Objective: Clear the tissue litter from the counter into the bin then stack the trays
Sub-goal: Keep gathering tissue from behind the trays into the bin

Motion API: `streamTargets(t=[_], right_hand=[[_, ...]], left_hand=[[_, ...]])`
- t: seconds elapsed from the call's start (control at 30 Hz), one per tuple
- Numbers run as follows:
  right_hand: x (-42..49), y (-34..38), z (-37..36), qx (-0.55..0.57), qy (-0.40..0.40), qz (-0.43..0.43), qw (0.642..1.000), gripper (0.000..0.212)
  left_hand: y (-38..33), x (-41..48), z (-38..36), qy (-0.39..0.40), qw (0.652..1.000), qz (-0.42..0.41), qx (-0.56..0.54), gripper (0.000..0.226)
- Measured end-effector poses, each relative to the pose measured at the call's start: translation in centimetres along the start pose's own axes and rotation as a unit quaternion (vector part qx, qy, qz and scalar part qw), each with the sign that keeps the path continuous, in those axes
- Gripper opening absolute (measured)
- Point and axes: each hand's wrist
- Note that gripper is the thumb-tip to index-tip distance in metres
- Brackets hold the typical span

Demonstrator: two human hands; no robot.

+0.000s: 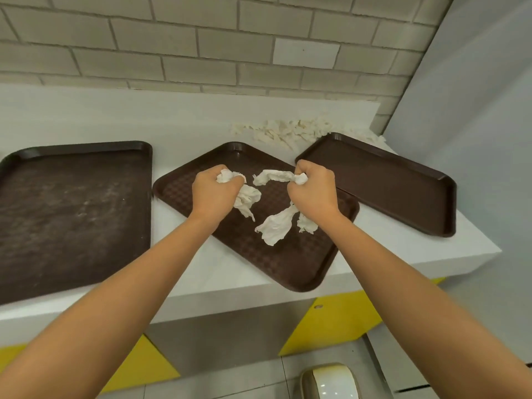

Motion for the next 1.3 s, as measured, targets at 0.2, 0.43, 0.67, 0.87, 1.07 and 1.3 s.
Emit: streamTargets(t=[0.2,0.43,0.67,0.87,1.07,1.3], right_hand=[[-3.1,-0.6,3.5,-0.010,-0.002,0.002,1.000,0.037],[-7.6,-3.5,9.0,-0.008,0.019,0.024,0.999,0.034],[-13.4,-8.4,14.7,0.004,0.045,0.038,0.998,0.037],[-17.8,-13.7,17.3,-0.006,0.086,0.000,0.996,0.035],[-21.7,-19.1,17.2,-0.016,0.122,-0.052,0.991,0.039],[-25.5,-24.5,13.7,0.003,0.133,-0.124,0.983,0.044]], left_hand=[[-1.1,-5.1,-1.2,0.002,1.000,0.007,-0.012,0.031],[-2.2,-12.6,-4.8,-0.016,0.999,0.016,-0.027,0.029],[-1.7,-21.6,-9.4,-0.024,0.999,0.015,-0.039,0.036],[0.8,-27.9,-12.8,-0.027,0.997,0.066,-0.026,0.026],[4.5,-31.5,-14.9,-0.021,0.992,0.123,-0.016,0.034],[10.9,-33.1,-16.8,-0.006,0.982,0.191,0.003,0.033]])
Point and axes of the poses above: each hand's wrist, its own x-axis towards the middle knuckle, its own z-axis out of the back of the hand, y = z × x, and after that the axes turned 1 degree about -x, right-handed
